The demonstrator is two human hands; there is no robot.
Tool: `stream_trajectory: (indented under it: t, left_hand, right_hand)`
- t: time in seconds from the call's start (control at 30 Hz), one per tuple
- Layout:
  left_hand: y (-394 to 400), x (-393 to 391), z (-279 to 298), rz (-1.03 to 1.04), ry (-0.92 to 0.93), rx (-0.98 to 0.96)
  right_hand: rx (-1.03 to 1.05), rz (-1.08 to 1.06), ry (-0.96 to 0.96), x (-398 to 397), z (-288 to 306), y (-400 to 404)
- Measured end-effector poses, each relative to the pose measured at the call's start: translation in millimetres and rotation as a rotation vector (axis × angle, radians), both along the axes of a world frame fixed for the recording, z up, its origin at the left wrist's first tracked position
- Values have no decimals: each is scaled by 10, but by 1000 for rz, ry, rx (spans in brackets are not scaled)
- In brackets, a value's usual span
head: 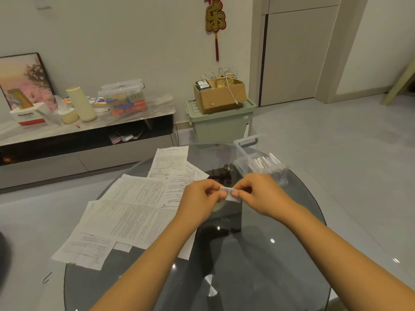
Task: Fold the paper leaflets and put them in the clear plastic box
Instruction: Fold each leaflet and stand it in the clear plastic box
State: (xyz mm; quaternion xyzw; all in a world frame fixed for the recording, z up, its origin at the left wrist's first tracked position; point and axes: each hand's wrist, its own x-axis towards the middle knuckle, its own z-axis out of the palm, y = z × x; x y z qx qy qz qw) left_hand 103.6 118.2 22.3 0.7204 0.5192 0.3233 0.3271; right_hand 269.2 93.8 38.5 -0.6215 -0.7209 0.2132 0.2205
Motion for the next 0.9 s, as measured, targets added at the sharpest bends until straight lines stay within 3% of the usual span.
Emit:
stream_trajectory:
  t: [0.2,0.37,0.5,0.67,0.9]
  left_hand:
    - [183,290,86,-52,-99,32]
    - [438,586,153,-60,-125,123]
    - [607,838,158,-222,149,207]
    - [808,1129,169,-482,501,400]
    - [965,1301,82,-627,617,501]
  right_hand:
    - [64,-125,84,264,36,46]
    - [252,-357,171,488,119,164]
    - [387,-575,166,671,82,280]
    - [390,-666,130,795,-17,481]
    - [338,-716,-11,810,-85,606]
